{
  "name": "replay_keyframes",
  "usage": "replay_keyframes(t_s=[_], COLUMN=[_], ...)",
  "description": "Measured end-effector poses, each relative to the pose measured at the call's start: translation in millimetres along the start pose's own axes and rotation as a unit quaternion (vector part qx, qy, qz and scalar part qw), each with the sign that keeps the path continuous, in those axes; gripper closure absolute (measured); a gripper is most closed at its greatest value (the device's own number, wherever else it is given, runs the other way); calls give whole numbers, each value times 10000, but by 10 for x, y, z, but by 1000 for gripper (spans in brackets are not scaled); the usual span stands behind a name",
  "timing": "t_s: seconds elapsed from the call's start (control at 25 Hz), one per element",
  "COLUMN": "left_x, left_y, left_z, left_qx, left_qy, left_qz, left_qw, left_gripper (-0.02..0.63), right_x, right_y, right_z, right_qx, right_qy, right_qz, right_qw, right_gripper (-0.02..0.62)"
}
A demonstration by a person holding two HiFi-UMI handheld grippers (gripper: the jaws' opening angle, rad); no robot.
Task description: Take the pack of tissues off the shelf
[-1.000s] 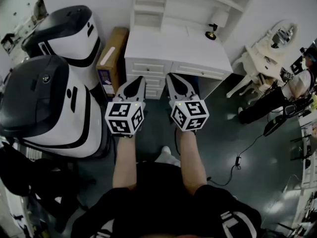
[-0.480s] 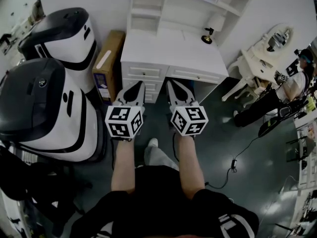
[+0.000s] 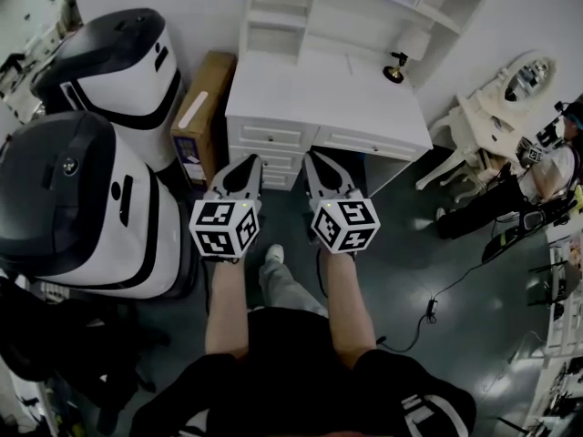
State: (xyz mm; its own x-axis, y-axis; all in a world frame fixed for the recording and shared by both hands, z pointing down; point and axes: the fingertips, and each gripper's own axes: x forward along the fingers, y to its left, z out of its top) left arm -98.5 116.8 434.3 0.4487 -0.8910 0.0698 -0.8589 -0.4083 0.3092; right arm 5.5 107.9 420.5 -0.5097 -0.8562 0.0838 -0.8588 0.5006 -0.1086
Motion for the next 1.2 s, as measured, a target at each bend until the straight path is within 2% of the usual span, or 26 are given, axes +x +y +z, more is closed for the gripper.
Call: replay_keyframes(t_s=[0.2, 0.44, 0.84, 1.2], left_x=[477, 1120, 2036, 2635], left_y=[211, 342, 466, 432], left_z=[-154, -147, 337, 605], left_qx=[-135, -143, 181, 476], left_qy=[207, 392, 211, 63], left_qz=[19, -41, -81, -145], left_qw=[9997, 9991, 9996, 9987], left_gripper=[596, 597, 597, 597], right_x=[378, 846, 1591, 1951], right_y=[-363, -822, -1407, -1865], right_z=[-179, -123, 391, 705], right_qx=[148, 272, 149, 59], right_qy=[208, 236, -139, -458], right_qz=[-118, -208, -116, -104], right_qw=[9996, 9991, 9997, 9989], right_gripper=[577, 577, 577, 575])
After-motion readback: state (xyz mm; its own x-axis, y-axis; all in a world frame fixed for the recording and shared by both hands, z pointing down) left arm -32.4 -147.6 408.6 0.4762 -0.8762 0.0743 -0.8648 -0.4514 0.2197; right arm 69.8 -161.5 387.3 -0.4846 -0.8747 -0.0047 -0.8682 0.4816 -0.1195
